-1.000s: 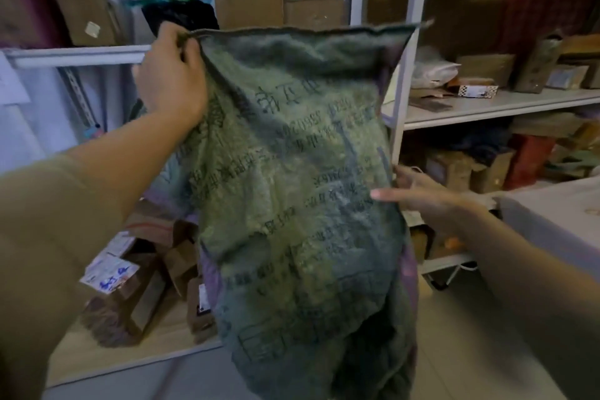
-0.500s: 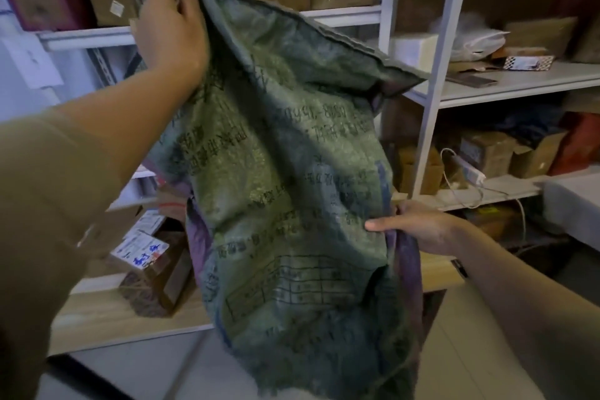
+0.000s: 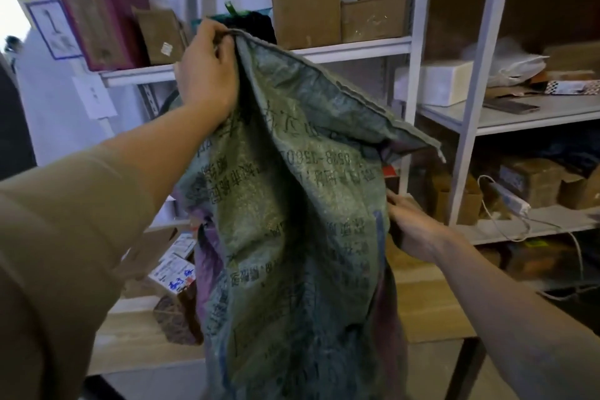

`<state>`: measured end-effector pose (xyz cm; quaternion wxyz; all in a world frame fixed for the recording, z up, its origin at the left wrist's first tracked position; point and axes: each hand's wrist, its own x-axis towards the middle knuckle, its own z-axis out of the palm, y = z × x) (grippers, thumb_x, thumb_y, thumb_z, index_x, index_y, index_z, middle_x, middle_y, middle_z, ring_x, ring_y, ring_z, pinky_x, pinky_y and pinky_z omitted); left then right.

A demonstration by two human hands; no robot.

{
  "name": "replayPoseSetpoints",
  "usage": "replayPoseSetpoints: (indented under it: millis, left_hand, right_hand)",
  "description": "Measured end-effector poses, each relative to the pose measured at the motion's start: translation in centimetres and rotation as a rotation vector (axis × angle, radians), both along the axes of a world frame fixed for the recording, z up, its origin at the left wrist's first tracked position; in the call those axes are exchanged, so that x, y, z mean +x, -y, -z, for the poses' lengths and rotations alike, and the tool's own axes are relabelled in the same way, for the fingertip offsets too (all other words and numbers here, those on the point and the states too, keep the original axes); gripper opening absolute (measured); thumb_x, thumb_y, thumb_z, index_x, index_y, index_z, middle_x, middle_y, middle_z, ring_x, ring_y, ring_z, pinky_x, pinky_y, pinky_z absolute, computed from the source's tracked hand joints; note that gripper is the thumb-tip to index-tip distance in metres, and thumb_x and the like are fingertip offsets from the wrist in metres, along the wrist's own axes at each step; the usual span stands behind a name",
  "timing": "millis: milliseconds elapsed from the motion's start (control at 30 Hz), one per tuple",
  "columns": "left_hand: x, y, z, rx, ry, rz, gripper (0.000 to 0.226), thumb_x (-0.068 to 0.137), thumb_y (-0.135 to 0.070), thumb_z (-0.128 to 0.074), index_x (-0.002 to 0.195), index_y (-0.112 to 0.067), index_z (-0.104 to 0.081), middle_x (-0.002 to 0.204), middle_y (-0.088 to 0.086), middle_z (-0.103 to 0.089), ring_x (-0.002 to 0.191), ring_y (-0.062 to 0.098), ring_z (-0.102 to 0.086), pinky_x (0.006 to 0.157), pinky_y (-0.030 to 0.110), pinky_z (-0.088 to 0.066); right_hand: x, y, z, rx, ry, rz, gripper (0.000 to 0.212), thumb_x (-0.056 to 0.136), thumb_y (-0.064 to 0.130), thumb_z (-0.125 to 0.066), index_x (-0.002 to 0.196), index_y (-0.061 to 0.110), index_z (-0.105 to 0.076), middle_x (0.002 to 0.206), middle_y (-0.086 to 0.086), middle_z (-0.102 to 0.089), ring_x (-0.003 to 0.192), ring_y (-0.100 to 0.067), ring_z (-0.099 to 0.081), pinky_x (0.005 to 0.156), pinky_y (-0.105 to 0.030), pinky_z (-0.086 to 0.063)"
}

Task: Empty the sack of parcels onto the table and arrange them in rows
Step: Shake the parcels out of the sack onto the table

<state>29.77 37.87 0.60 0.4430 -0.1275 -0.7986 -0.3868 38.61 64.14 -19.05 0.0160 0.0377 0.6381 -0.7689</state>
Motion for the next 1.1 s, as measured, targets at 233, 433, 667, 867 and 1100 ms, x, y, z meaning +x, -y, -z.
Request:
replayPoseSetpoints:
  millis: [233, 433, 667, 867, 1100]
  left_hand:
    - [-1.0, 2.9, -0.1, -0.024, 0.021, -0.003, 0.024, 0.102, -0.032, -0.042, 0.113, -0.018, -0.056, 0.102, 0.001, -0.064, 0.097, 0.028, -0.059, 0.086, 0.042, -0.049]
    - [-2.2, 5.3, 0.7, -0.106, 0.091, -0.085, 0.022, 0.101, -0.038, -0.041, 0.11, -0.024, -0.055, 0.102, 0.009, -0.066, 0.095, 0.036, -0.058, 0.081, 0.047, -0.05]
    - [-3.4, 9.3, 0.6, -0.23, 0.096, -0.246, 0.027, 0.103, -0.034, -0.041, 0.121, -0.021, -0.055, 0.114, 0.016, -0.066, 0.103, 0.04, -0.059, 0.088, 0.046, -0.046]
    - [-4.9, 9.8, 2.4, -0.23, 0.146, -0.247, 0.027, 0.102, -0.038, -0.038, 0.117, -0.022, -0.055, 0.111, 0.018, -0.067, 0.1, 0.042, -0.059, 0.088, 0.047, -0.047]
    - [-5.4, 11.8, 0.4, -0.369, -0.122, -0.337, 0.03, 0.101, -0.032, -0.041, 0.115, -0.015, -0.061, 0.112, 0.013, -0.068, 0.102, 0.035, -0.059, 0.093, 0.048, -0.044]
  right_hand:
    - [-0.4, 2.1, -2.3, -0.377, -0.011, -0.088, 0.045, 0.066, 0.047, -0.073, 0.095, 0.013, -0.08, 0.107, -0.014, -0.074, 0.091, -0.026, -0.072, 0.084, -0.039, -0.055]
    - [-2.4, 3.5, -4.4, 0.025, -0.111, -0.147, 0.033, 0.081, 0.009, -0.07, 0.107, -0.01, -0.068, 0.122, -0.031, -0.062, 0.114, -0.042, -0.058, 0.111, -0.051, -0.036]
    - [-3.7, -2.0, -6.4, -0.293, -0.251, 0.005, 0.066, 0.085, 0.052, -0.066, 0.141, 0.021, -0.053, 0.141, -0.012, -0.057, 0.129, -0.031, -0.056, 0.103, -0.051, -0.043]
    - [-3.9, 1.7, -3.5, 0.288, 0.018, -0.212, 0.07, 0.059, 0.029, -0.09, 0.122, 0.023, -0.06, 0.12, -0.003, -0.07, 0.116, -0.025, -0.064, 0.109, -0.049, -0.042]
    - [-6.7, 2.9, -6.1, 0.064, -0.041, 0.356, 0.033, 0.089, 0.035, -0.071, 0.113, 0.013, -0.066, 0.098, -0.008, -0.076, 0.087, -0.028, -0.074, 0.085, -0.046, -0.058]
